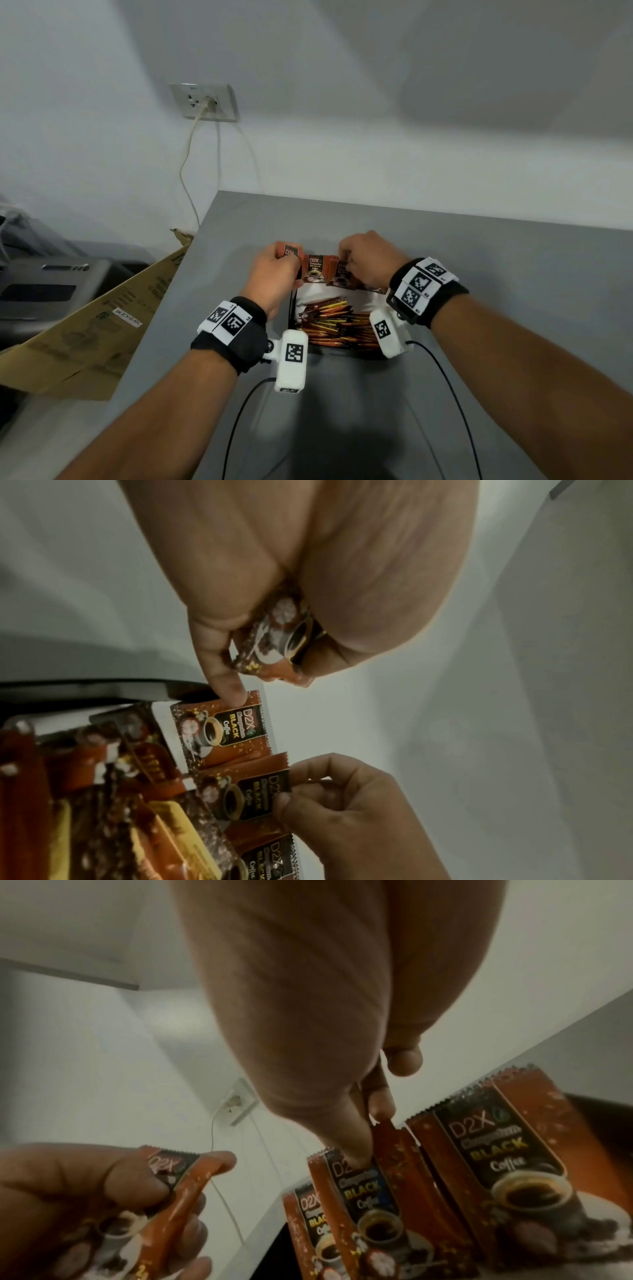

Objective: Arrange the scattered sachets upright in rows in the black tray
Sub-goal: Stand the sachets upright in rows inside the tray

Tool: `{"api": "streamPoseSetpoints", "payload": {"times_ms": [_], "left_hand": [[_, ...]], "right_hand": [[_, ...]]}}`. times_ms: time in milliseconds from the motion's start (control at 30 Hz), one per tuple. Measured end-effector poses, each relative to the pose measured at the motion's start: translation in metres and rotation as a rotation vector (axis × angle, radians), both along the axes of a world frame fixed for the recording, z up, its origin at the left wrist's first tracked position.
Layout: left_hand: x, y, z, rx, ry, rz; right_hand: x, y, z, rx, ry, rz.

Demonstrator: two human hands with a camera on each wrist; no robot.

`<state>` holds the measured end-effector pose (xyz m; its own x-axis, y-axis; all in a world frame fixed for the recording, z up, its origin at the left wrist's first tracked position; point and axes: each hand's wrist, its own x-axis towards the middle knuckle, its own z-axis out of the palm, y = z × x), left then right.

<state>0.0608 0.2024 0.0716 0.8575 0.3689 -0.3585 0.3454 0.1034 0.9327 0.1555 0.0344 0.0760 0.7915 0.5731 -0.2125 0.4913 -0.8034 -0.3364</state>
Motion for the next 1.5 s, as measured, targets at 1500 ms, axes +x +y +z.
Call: {"api": "streamPoseSetpoints", "payload": {"times_ms": [1500], "left_hand": [[-0.015,0.033,-0.024,0.211,-0.018,0.092]], "right_hand": [[0.007,0.055,-0.018,0.025,0.068,0.037]]}}
